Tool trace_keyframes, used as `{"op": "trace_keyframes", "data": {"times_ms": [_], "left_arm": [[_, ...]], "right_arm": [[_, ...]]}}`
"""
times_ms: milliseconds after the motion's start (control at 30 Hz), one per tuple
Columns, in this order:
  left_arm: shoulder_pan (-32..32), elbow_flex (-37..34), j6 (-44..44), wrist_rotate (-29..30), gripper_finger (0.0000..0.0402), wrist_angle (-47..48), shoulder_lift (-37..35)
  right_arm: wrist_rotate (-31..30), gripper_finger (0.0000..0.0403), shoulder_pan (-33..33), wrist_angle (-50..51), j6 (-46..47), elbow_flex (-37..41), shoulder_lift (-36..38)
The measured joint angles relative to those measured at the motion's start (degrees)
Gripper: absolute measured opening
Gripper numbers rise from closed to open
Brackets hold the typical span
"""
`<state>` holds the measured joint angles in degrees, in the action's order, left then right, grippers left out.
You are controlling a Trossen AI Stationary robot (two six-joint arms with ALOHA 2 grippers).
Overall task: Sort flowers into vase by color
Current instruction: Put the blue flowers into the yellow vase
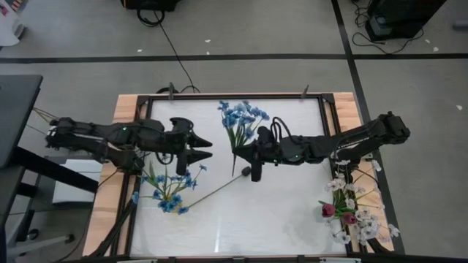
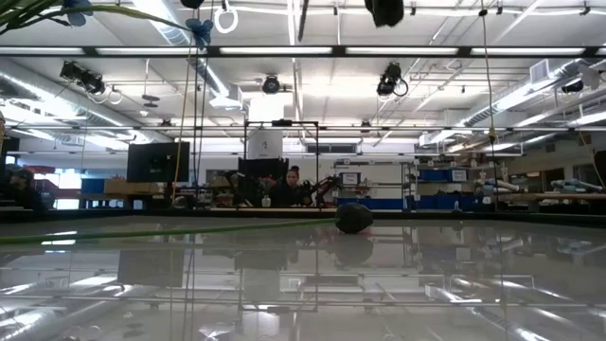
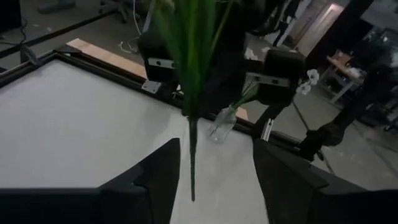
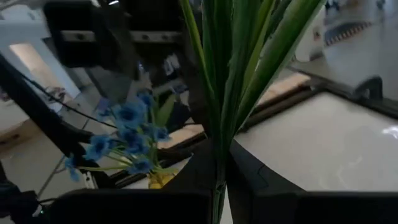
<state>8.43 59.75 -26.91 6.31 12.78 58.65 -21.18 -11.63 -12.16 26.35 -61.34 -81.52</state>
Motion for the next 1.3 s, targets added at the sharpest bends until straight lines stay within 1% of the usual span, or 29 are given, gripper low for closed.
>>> {"op": "trace_keyframes", "data": {"times_ms": [100,200,300,400,533,700,833,933,1067,1167,1300], "left_arm": [[0.00,0.00,-2.28,-0.06,0.0238,-2.27,1.64],[0.00,0.00,-2.13,-0.56,0.0273,-4.44,3.58],[-0.05,-0.02,-2.03,-1.51,0.0296,-7.71,5.37],[-0.54,-0.02,0.02,-1.66,0.0301,-11.53,7.42],[-1.39,-0.02,0.40,-1.62,0.0302,-13.72,9.79],[-1.57,-0.02,0.62,-1.61,0.0302,-19.04,10.82],[-1.75,-0.02,0.77,-1.62,0.0301,-22.93,11.04],[-1.90,0.00,0.69,-1.61,0.0291,-24.05,12.23],[-1.88,-0.02,0.49,-1.64,0.0261,-26.34,14.52],[-1.88,-0.02,0.59,-1.64,0.0226,-27.88,15.52],[-1.84,-0.02,3.96,-1.70,0.0166,-29.73,16.04]], "right_arm": [[1.60,0.0026,0.01,-0.30,-2.01,-1.72,0.00],[3.64,0.0026,0.25,-0.24,-4.03,-3.00,0.00],[5.86,0.0026,0.63,-0.88,-6.08,-3.37,0.04],[6.33,0.0026,0.67,-0.31,-8.81,-3.37,0.04],[6.73,0.0026,0.67,-0.21,-11.47,-3.37,0.04],[10.94,0.0026,0.67,0.21,-11.86,-3.35,0.04],[12.18,0.0026,0.67,2.22,-12.80,-3.28,0.04],[13.53,0.0026,0.80,1.88,-13.28,-3.28,0.04],[14.05,0.0026,0.91,2.26,-13.82,-3.28,0.04],[14.08,0.0026,0.91,2.03,-14.40,-3.28,0.04],[14.53,0.0026,0.95,2.36,-14.34,-3.28,0.04]]}}
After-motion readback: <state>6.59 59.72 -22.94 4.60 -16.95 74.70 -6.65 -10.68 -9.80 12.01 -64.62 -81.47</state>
